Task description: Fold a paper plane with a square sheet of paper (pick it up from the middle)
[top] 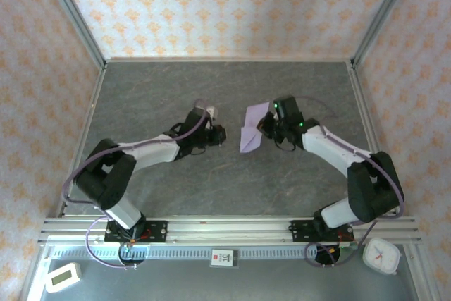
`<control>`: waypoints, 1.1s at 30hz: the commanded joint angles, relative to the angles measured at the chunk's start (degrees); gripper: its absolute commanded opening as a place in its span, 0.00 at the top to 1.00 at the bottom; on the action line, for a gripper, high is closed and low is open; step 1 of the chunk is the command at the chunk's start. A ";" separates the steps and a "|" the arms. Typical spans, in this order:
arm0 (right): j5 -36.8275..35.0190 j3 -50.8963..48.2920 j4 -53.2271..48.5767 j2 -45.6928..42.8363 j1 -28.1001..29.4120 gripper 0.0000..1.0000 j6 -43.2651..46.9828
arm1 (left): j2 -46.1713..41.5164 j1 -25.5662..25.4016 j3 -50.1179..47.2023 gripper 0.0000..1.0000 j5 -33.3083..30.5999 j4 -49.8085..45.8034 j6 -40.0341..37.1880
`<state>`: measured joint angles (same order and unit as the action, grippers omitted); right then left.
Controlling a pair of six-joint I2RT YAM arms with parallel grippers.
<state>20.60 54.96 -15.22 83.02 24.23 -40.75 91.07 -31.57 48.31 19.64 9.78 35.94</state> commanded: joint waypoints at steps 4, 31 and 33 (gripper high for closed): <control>-28.11 14.01 -27.98 4.77 0.06 1.00 7.72 | -1.29 2.25 3.48 0.86 -2.38 -1.38 7.38; -33.21 41.68 -40.02 39.79 23.44 0.47 1.76 | -7.40 9.85 0.61 0.87 -1.88 -2.18 6.42; -28.63 41.09 -37.37 37.15 21.69 0.42 2.87 | -8.53 10.08 0.91 0.87 -3.05 -2.79 6.50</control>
<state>-14.46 94.52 -56.34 123.59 47.99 -38.87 85.25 -21.02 49.01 17.30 9.26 42.19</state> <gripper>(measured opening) 0.565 0.126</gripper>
